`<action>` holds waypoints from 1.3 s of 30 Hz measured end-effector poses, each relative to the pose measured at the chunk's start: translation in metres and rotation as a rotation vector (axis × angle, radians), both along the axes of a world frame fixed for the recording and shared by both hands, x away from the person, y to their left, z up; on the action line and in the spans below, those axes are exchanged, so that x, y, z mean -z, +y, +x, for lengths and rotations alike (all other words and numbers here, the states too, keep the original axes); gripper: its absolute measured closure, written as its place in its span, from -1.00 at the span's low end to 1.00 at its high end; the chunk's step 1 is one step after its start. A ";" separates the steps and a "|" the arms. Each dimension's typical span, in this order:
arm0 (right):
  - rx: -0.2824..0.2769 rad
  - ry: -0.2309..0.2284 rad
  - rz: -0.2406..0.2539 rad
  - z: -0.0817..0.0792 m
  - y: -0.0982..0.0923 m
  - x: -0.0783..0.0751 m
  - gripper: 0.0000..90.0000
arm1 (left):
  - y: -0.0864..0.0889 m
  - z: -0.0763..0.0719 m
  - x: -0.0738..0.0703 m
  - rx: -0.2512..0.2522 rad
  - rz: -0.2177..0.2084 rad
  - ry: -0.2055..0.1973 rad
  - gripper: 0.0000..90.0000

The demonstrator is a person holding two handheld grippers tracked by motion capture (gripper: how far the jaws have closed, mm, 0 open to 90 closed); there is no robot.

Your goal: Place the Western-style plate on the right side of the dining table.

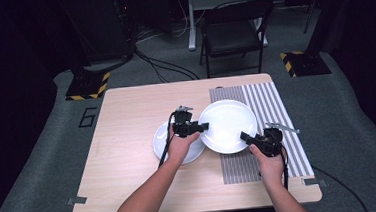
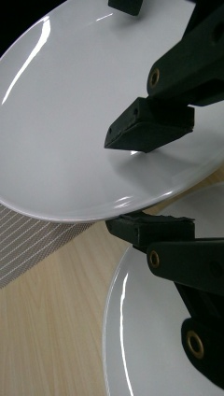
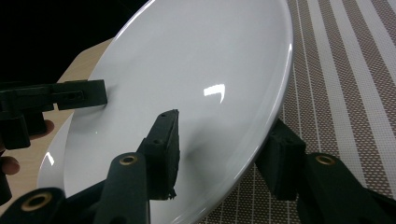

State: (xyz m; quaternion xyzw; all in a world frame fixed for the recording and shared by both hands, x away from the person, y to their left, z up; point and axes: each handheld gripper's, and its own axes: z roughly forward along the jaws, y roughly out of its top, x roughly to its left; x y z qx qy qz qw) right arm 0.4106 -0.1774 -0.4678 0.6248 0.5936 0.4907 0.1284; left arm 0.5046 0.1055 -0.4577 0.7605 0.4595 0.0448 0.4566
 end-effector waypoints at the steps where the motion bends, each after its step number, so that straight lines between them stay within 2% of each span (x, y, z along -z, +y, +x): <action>1: 0.004 -0.003 -0.004 0.000 -0.001 0.000 0.16 | -0.002 0.000 0.000 0.000 -0.003 0.002 0.27; 17: 0.053 -0.007 0.003 -0.007 -0.015 -0.003 0.16 | -0.022 0.004 -0.001 0.023 -0.003 0.001 0.26; 30: 0.099 -0.017 0.007 -0.013 -0.030 -0.006 0.16 | -0.040 0.006 0.000 0.056 -0.017 0.008 0.26; 39: 0.128 -0.023 0.008 -0.018 -0.039 -0.006 0.16 | -0.052 0.007 -0.002 0.085 -0.008 0.007 0.27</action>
